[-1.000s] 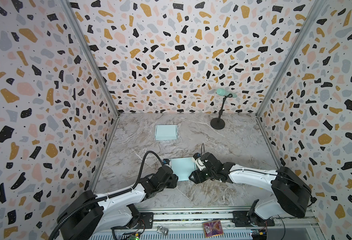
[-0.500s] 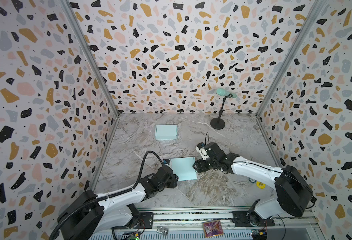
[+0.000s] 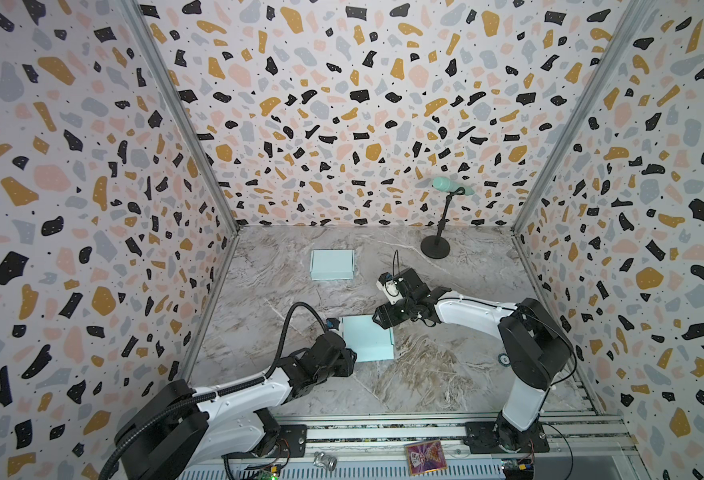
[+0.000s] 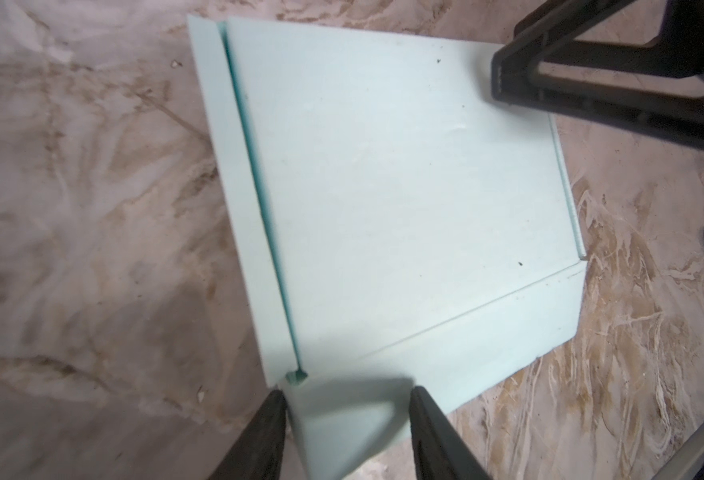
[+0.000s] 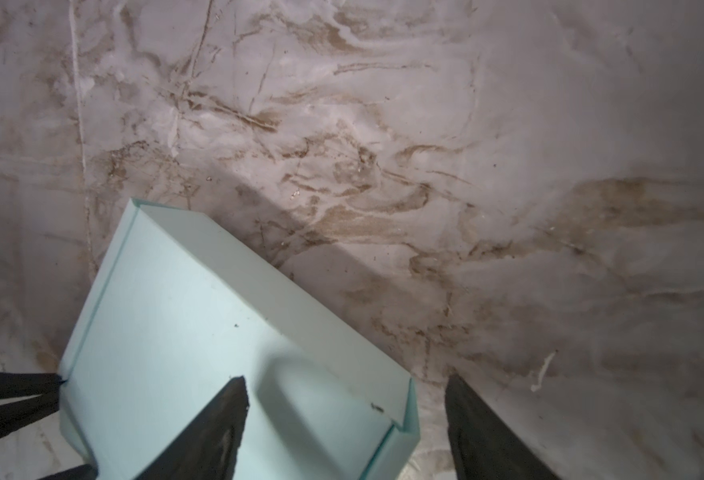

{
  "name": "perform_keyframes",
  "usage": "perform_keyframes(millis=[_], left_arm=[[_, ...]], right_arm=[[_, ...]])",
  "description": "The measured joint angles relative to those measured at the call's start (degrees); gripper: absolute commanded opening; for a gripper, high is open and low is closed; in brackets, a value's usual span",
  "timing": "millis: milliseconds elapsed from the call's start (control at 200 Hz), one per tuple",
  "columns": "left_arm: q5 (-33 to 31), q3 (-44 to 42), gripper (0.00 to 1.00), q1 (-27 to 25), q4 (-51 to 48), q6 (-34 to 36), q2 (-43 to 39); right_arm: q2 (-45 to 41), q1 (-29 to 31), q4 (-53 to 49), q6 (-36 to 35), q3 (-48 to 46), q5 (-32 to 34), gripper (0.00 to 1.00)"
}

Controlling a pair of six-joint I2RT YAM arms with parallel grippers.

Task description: Fold the paper box

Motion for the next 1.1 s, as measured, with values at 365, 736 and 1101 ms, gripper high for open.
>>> perform_keyframes(millis=[365, 736, 1101], left_arm=[[0.0, -0.5, 0.44, 0.0, 1.0, 0.4, 0.0], [-0.3, -1.7, 0.38, 0.0, 2.8, 1.7, 0.0], [-1.4, -1.7, 0.42, 0.1, 2.0, 3.0, -0.3]], right_arm=[[0.5, 0.0, 2.0, -0.5, -1.2, -1.7, 0.73], [0.3, 0.0, 3.5, -0.5, -2.0, -1.8, 0.72], [0.3, 0.0, 3.7, -0.5, -2.1, -1.6, 0.72]])
